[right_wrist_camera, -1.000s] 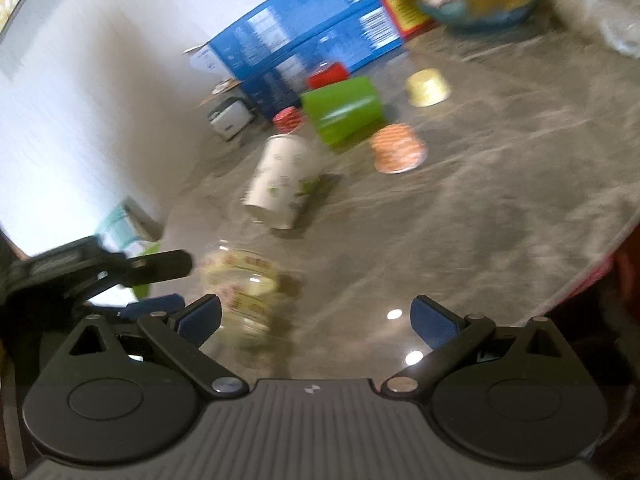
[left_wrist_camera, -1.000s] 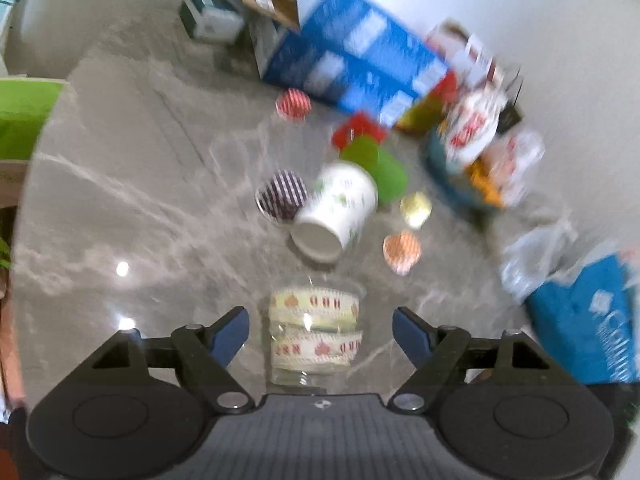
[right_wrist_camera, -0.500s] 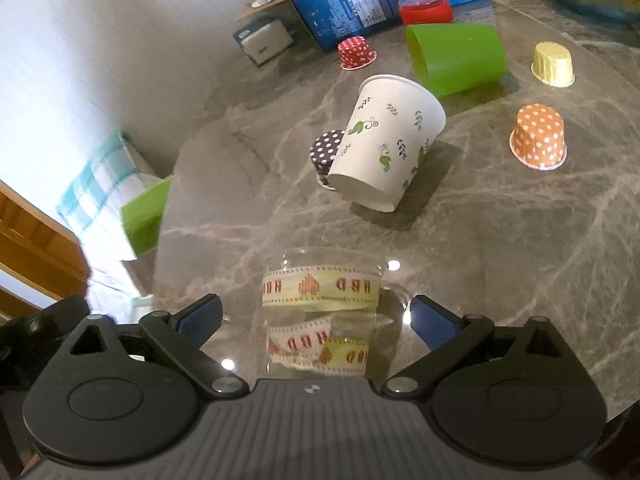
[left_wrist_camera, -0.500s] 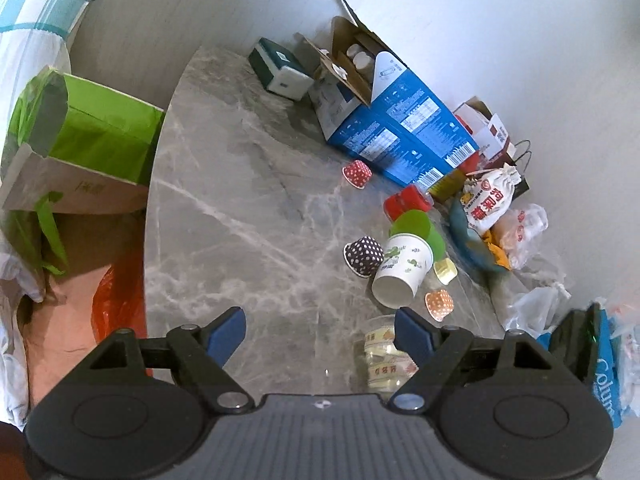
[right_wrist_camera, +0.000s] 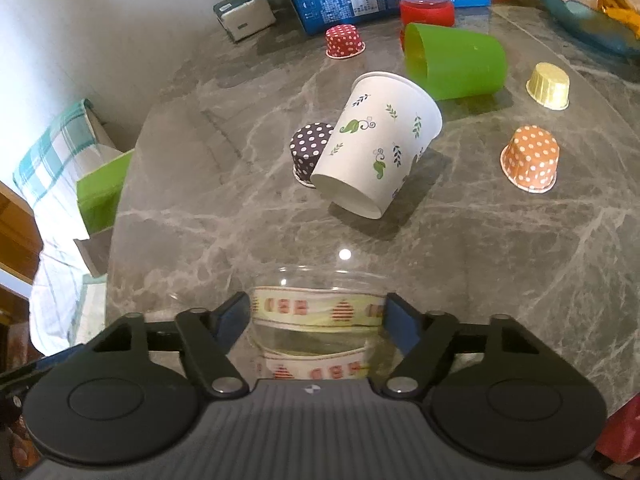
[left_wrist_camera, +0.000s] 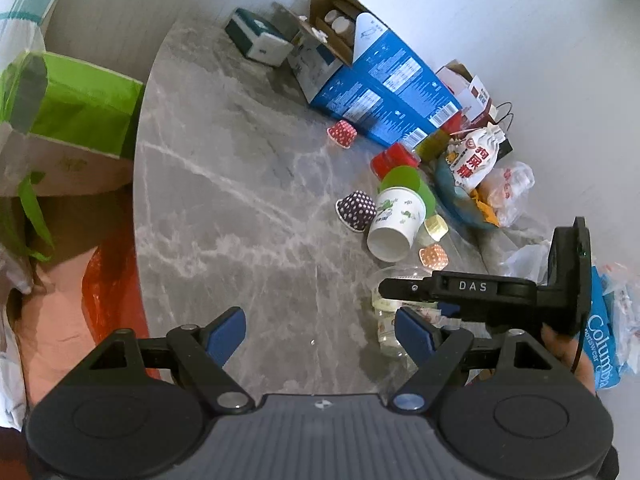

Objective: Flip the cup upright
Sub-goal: 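Close the right tool on the clear cup while the left tool opens and releases it, then rotate the clear cup upright with the right tool and lower it to the table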

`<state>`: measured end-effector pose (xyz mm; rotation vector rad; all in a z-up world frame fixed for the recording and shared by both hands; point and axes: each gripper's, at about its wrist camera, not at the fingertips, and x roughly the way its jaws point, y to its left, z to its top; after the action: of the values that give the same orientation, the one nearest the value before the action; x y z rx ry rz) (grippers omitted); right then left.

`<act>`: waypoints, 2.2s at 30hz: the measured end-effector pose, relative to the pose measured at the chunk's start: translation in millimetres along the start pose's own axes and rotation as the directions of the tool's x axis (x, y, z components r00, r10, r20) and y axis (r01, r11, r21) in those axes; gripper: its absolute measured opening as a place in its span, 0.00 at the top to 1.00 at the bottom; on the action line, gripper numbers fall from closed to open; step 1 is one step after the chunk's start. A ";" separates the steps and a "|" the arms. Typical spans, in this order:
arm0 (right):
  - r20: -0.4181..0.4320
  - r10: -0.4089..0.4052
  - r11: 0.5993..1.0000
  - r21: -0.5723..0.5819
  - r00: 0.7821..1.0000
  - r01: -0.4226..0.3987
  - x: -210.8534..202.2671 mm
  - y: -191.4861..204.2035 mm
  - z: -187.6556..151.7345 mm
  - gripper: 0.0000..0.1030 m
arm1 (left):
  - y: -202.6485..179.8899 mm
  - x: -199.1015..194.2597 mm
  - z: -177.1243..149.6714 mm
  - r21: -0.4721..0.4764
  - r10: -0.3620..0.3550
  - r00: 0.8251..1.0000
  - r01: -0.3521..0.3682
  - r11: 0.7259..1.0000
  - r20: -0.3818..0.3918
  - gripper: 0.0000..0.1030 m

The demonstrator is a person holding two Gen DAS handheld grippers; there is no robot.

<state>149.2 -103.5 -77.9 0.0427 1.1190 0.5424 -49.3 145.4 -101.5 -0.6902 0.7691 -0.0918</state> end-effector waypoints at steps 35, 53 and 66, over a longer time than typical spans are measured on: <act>0.919 0.133 0.950 -0.224 0.370 0.216 -5.7 -22.4 -182.9 0.39 | -22.7 -3.2 -46.8 0.042 -0.065 0.989 0.060 0.997 0.132 0.18; 0.936 0.123 0.950 -0.207 0.329 0.234 11.2 -26.5 -203.0 0.41 | -27.2 3.0 -55.6 0.050 -0.040 0.994 0.035 0.998 0.102 0.18; 0.933 0.117 0.953 -0.202 0.340 0.225 12.5 -25.6 -204.7 0.32 | -27.6 3.9 -58.3 0.048 -0.043 0.994 0.039 0.998 0.097 0.18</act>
<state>-13.2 -168.2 -188.2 0.0465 -0.1646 0.4937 -80.8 91.2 -117.1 -0.6616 0.6574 -0.1120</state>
